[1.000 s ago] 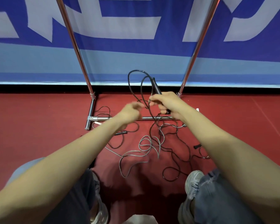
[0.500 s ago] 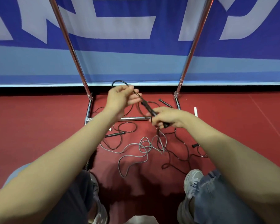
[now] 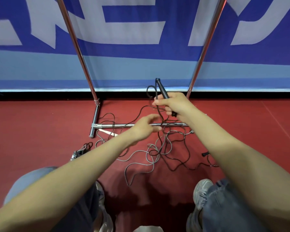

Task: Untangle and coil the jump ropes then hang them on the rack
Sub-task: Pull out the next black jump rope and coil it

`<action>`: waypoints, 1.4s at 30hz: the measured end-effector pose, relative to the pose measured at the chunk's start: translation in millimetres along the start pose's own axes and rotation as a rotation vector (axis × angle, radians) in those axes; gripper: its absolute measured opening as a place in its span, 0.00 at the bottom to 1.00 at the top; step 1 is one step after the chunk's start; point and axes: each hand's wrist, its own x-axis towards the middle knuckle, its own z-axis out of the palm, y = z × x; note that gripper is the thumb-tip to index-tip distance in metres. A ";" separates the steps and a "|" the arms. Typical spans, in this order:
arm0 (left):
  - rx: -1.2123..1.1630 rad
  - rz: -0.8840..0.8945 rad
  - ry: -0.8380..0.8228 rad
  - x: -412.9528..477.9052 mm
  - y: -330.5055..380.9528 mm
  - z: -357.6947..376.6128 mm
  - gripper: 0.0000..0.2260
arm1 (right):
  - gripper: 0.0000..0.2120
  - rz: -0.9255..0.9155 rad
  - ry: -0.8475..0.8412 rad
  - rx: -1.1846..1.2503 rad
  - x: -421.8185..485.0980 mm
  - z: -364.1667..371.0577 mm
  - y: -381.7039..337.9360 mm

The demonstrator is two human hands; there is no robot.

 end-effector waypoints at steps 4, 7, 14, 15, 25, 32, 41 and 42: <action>0.091 0.167 -0.019 6.0 -11.0 0.1 0.12 | 0.09 0.023 0.001 0.132 -0.5 -3.9 -8.6; -0.055 0.181 0.047 3.1 -4.0 -2.0 0.06 | 0.08 0.023 0.019 0.120 2.0 -9.3 -8.4; -0.867 0.086 0.300 4.7 50.0 -47.6 0.08 | 0.17 0.064 -0.189 -0.396 -2.9 -9.3 31.7; -0.942 0.076 0.278 4.4 54.1 -55.5 0.08 | 0.17 0.072 -0.264 -0.399 -6.7 -5.9 39.3; -0.786 -0.184 0.290 3.6 39.6 -72.6 0.08 | 0.40 -0.180 -0.065 -0.524 -1.9 7.5 41.7; 0.098 0.047 -0.076 -3.2 -1.2 -11.3 0.13 | 0.39 -0.273 -0.059 -0.304 -5.3 6.7 8.2; -0.410 0.134 0.266 -1.1 26.9 -31.7 0.06 | 0.23 -0.089 -0.033 -0.318 3.8 -14.9 5.2; -0.527 0.141 0.273 -1.1 36.3 -38.0 0.06 | 0.21 -0.058 -0.080 -0.348 3.2 -15.5 11.9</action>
